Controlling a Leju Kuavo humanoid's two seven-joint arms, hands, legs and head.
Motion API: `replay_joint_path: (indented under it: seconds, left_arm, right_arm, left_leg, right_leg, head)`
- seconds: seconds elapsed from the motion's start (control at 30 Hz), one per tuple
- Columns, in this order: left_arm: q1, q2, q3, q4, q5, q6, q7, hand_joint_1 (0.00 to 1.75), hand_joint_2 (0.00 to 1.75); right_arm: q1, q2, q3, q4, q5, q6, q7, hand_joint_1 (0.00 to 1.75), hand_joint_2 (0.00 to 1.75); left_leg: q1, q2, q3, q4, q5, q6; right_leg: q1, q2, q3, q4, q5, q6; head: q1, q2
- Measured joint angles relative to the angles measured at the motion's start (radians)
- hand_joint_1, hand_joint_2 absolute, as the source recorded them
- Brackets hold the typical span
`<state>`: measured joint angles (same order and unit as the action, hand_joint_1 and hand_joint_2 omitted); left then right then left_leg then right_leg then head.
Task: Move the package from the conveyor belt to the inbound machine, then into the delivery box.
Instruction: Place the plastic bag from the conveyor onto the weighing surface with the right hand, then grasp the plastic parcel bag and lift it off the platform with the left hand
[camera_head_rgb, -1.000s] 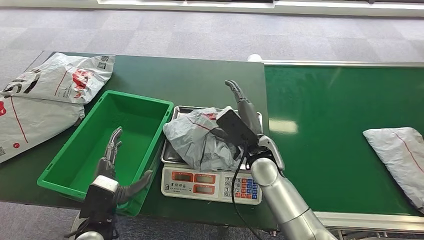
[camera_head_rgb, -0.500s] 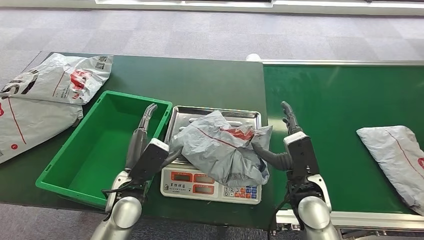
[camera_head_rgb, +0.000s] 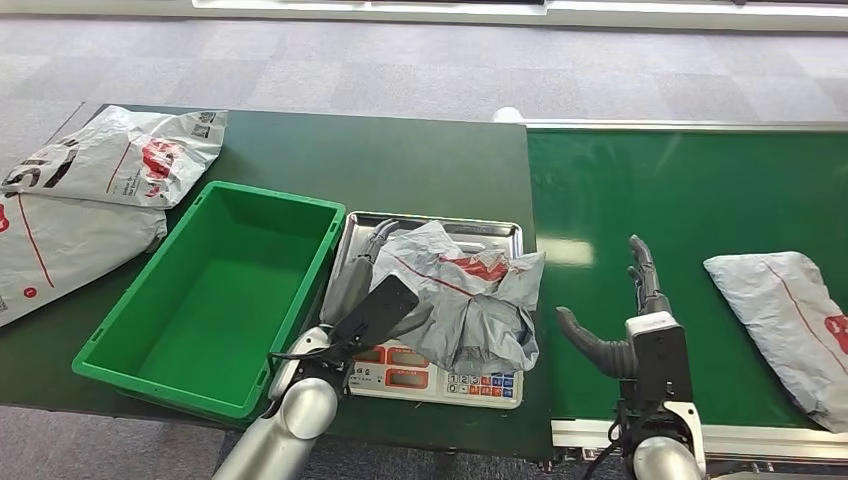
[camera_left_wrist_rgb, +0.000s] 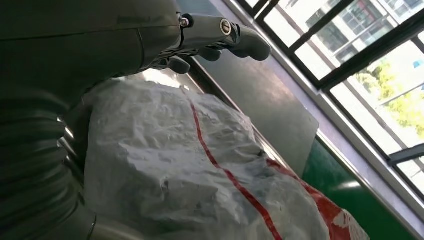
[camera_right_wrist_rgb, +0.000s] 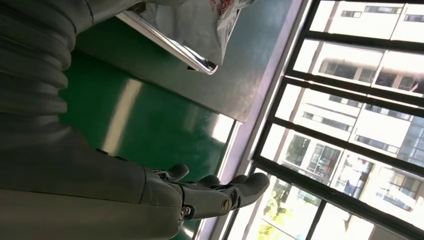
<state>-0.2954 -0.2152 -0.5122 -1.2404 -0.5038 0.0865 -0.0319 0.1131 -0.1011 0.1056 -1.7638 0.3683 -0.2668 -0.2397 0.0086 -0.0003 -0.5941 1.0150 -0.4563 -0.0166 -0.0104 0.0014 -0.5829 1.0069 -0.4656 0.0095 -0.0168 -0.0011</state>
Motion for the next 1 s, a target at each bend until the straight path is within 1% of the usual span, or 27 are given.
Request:
replay_joint_path:
  seconds: [0.1, 0.2, 0.3, 0.4, 0.43, 0.53, 0.57, 0.77, 0.93, 1.0]
  left_arm:
    - [-0.008, -0.022, -0.030, 0.042, 0.095, -0.111, 0.004, 0.00, 1.75]
    - [-0.018, -0.046, -0.091, 0.107, 0.144, -0.172, 0.000, 0.00, 1.75]
    - [-0.049, -0.052, -0.152, 0.166, 0.158, -0.196, -0.009, 0.00, 1.75]
    - [-0.086, -0.056, -0.193, 0.219, 0.130, -0.175, -0.014, 0.02, 1.75]
    - [-0.095, -0.059, -0.205, 0.235, 0.110, -0.156, -0.014, 0.34, 1.75]
    - [-0.119, -0.075, -0.236, 0.289, 0.046, -0.091, -0.012, 1.64, 1.75]
    - [-0.127, -0.082, -0.243, 0.309, 0.029, -0.072, -0.011, 1.75, 1.75]
    - [-0.175, -0.123, -0.257, 0.448, -0.017, 0.039, -0.034, 1.75, 1.75]
    - [-0.187, -0.127, -0.256, 0.494, -0.044, 0.137, -0.043, 1.75, 1.75]
    - [-0.189, -0.126, -0.255, 0.502, -0.054, 0.160, -0.043, 1.75, 1.75]
  right_arm:
    - [0.019, -0.008, -0.002, 0.000, -0.043, -0.044, -0.021, 0.00, 1.75]
    - [0.043, -0.014, -0.003, 0.000, -0.105, -0.102, -0.067, 0.00, 1.75]
    - [0.050, -0.015, -0.003, 0.000, -0.134, -0.139, -0.101, 0.00, 1.75]
    - [0.050, 0.000, -0.003, -0.011, -0.133, -0.172, -0.127, 0.00, 1.75]
    - [0.050, 0.009, -0.003, -0.019, -0.129, -0.180, -0.135, 0.00, 1.75]
    - [0.049, 0.038, -0.003, -0.049, -0.114, -0.188, -0.154, 0.00, 1.75]
    - [0.049, 0.046, -0.003, -0.057, -0.110, -0.187, -0.159, 0.00, 1.75]
    - [0.026, 0.072, -0.003, -0.067, -0.119, -0.160, -0.177, 0.00, 1.75]
    - [0.011, 0.076, -0.003, -0.058, -0.126, -0.149, -0.190, 0.00, 1.75]
    - [0.008, 0.077, -0.003, -0.053, -0.126, -0.149, -0.193, 0.00, 1.75]
  left_leg:
    - [0.000, 0.000, 0.000, 0.000, 0.000, 0.000]
    - [0.000, -0.001, -0.001, 0.000, -0.001, 0.001]
    - [-0.001, -0.001, -0.001, 0.000, -0.001, 0.002]
    - [-0.001, -0.001, 0.000, 0.000, -0.001, 0.002]
    - [-0.001, -0.001, 0.000, 0.000, -0.001, 0.002]
    - [0.000, -0.001, 0.000, 0.000, 0.000, 0.002]
    - [0.000, -0.001, 0.000, 0.000, 0.000, 0.002]
    - [-0.001, -0.002, 0.000, 0.000, 0.000, 0.003]
    - [-0.001, -0.002, 0.001, 0.000, 0.000, 0.003]
    - [-0.001, -0.002, 0.001, 0.000, 0.000, 0.003]
  right_leg:
    - [-0.001, 0.000, 0.000, 0.000, 0.000, 0.000]
    - [-0.003, -0.001, 0.000, 0.000, 0.000, 0.001]
    - [-0.003, -0.001, 0.001, 0.000, 0.000, 0.001]
    - [-0.003, -0.001, 0.001, 0.000, 0.000, 0.001]
    - [-0.003, -0.001, 0.001, 0.000, 0.000, 0.001]
    - [-0.003, -0.001, 0.002, 0.000, 0.000, 0.001]
    - [-0.003, -0.001, 0.002, 0.000, 0.000, 0.001]
    - [-0.003, -0.001, 0.003, 0.000, 0.001, 0.002]
    - [-0.003, -0.002, 0.003, 0.000, 0.001, 0.002]
    - [-0.003, -0.002, 0.003, 0.000, 0.001, 0.002]
  head:
    - [0.000, 0.000]
    - [0.000, 0.000]
    - [0.000, 0.000]
    - [0.000, 0.000]
    - [0.000, 0.000]
    - [0.000, 0.000]
    - [0.000, 0.000]
    - [0.000, 0.000]
    - [0.000, 0.000]
    - [0.000, 0.000]
